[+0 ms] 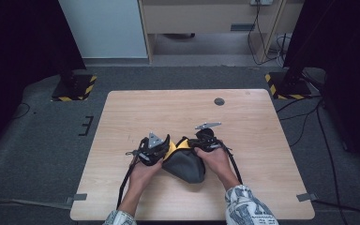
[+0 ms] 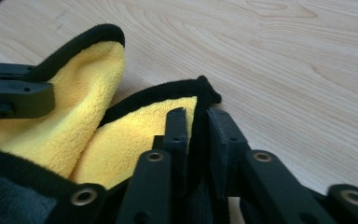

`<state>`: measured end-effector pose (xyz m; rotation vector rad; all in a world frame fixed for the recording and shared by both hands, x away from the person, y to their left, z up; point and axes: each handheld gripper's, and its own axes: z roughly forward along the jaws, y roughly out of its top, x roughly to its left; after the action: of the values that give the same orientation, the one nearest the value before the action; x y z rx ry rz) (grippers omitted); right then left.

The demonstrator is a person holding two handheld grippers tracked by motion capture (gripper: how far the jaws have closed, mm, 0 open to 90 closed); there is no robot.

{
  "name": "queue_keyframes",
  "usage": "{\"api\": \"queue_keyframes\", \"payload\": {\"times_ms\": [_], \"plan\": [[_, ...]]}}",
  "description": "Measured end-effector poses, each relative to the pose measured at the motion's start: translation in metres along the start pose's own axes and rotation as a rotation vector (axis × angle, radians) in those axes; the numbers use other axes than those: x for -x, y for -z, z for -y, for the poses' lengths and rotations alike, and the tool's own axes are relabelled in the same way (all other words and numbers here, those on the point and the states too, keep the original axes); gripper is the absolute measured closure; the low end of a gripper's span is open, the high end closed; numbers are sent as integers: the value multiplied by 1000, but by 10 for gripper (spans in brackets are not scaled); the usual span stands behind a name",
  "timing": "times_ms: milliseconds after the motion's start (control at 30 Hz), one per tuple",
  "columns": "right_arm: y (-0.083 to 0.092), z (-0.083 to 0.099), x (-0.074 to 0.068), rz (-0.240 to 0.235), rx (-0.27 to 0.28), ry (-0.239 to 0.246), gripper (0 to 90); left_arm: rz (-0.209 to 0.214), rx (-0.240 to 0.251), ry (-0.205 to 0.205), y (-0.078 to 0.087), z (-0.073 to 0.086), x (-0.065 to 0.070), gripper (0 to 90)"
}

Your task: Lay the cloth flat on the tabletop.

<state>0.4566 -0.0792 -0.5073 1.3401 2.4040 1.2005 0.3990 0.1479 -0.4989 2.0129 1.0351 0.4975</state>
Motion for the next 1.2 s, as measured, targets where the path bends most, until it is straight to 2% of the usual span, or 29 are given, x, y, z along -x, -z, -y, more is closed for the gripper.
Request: {"api": "queue_keyframes", "payload": {"times_ms": [100, 233, 467, 500, 533, 633, 767, 900, 967, 1200], "plan": [[4, 1, 0, -7, 9, 6, 821, -4, 3, 4, 1, 0, -1, 864], [15, 1, 2, 6, 51, 12, 827, -13, 12, 7, 2, -2, -1, 864], [44, 1, 13, 56, 112, 5, 829, -34, 37, 16, 6, -9, 0, 863], [53, 0, 17, 70, 127, 1, 830, -37, 38, 15, 7, -10, 0, 863], [53, 0, 17, 70, 127, 1, 830, -39, 41, 16, 7, -11, 1, 863], [69, 1, 24, 101, 150, -3, 832, -49, 44, 8, 8, -14, 3, 864], [80, 2, 30, 123, 165, -11, 833, -63, 64, 21, 9, -18, 4, 864], [91, 2, 36, 154, 173, -17, 834, -72, 67, 14, 11, -22, 6, 865], [100, 3, 40, 190, 177, -9, 834, -79, 78, 20, 12, -24, 7, 865], [113, 9, 47, 222, 189, -27, 835, -81, 92, 13, 13, -30, 13, 866]]}}
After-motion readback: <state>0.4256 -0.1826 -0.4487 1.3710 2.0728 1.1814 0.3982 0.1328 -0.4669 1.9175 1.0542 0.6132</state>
